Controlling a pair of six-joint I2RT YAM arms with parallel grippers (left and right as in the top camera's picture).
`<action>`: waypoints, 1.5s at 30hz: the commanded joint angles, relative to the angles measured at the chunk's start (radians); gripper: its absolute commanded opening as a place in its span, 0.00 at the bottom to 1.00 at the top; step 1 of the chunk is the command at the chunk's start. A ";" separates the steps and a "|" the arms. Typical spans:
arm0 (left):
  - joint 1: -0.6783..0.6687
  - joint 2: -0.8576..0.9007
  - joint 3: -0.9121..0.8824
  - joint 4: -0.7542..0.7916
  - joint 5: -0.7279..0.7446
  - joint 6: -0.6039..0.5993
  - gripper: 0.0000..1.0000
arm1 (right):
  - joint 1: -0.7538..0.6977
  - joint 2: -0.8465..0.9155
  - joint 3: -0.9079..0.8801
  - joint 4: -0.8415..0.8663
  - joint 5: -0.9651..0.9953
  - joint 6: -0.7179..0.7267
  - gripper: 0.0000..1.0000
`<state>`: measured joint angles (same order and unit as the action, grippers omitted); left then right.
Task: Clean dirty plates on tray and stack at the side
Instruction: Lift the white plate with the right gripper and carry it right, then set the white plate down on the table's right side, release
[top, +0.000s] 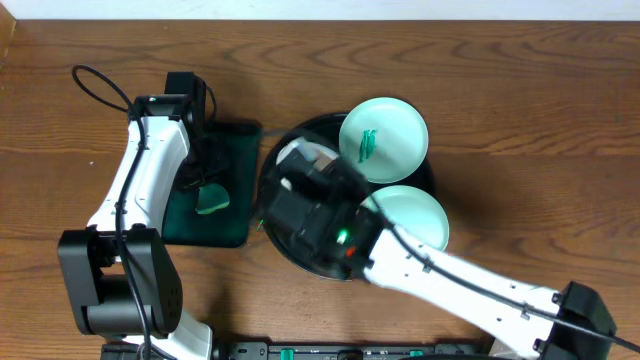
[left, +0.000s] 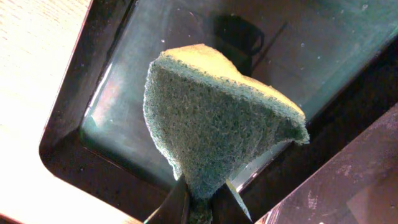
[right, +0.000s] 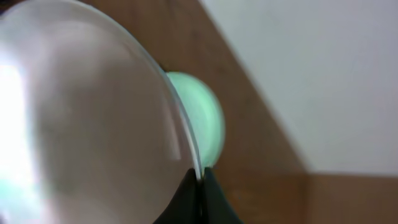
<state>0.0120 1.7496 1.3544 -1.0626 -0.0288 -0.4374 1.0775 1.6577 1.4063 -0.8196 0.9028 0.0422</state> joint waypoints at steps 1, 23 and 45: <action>0.005 0.000 0.003 -0.004 -0.001 0.014 0.07 | -0.097 -0.034 0.021 -0.010 -0.210 0.269 0.01; 0.005 0.000 0.003 -0.003 -0.001 0.014 0.07 | -1.117 -0.123 0.056 -0.038 -0.901 0.477 0.01; 0.005 0.000 0.003 -0.010 -0.001 0.014 0.07 | -1.514 0.323 0.056 0.049 -0.961 0.360 0.01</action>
<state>0.0120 1.7496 1.3544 -1.0668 -0.0284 -0.4370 -0.4145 1.9511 1.4467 -0.7742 -0.0494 0.4282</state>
